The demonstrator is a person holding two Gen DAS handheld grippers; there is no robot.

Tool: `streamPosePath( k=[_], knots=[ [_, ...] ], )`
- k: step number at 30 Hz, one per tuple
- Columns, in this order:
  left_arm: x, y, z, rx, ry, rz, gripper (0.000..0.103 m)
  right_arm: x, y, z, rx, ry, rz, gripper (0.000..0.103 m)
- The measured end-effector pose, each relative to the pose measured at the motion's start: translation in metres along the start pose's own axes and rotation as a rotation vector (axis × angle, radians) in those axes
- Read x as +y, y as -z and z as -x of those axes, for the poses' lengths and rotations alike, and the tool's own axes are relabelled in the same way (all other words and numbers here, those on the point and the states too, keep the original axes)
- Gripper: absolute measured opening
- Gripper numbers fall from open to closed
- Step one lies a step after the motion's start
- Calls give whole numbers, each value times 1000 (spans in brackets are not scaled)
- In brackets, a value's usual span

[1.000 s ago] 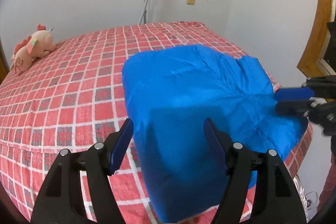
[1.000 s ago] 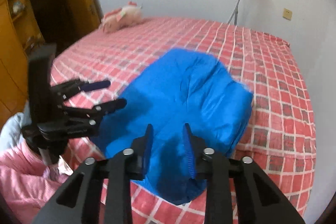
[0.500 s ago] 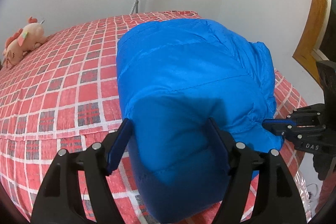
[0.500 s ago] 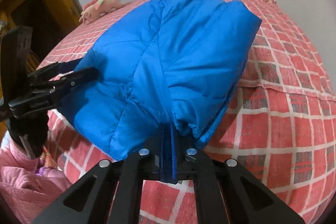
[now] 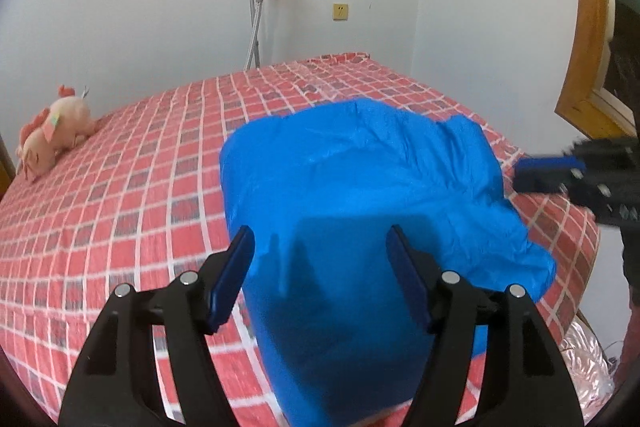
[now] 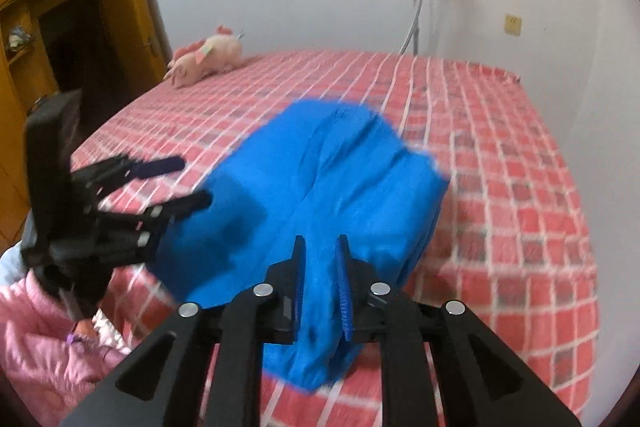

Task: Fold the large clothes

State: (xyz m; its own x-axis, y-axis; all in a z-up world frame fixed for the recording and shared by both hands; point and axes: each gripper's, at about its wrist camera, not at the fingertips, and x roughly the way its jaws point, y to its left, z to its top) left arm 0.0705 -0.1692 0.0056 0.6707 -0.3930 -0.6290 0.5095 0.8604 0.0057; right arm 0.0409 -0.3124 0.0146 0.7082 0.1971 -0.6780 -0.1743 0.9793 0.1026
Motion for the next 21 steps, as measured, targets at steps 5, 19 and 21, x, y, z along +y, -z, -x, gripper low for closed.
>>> streamPosePath(
  k=[5,19,21],
  knots=[
    [4,-22,-16,-3,-18,-13,67,-15,-30,-32,-3,60,-38,17],
    [38,-50,-106,176,62,108,68,-59,-28,-103,99,140,-139,14],
    [44,-49,-114,198,75,123,68,-67,-19,-117,124,132,-162,14]
  ],
)
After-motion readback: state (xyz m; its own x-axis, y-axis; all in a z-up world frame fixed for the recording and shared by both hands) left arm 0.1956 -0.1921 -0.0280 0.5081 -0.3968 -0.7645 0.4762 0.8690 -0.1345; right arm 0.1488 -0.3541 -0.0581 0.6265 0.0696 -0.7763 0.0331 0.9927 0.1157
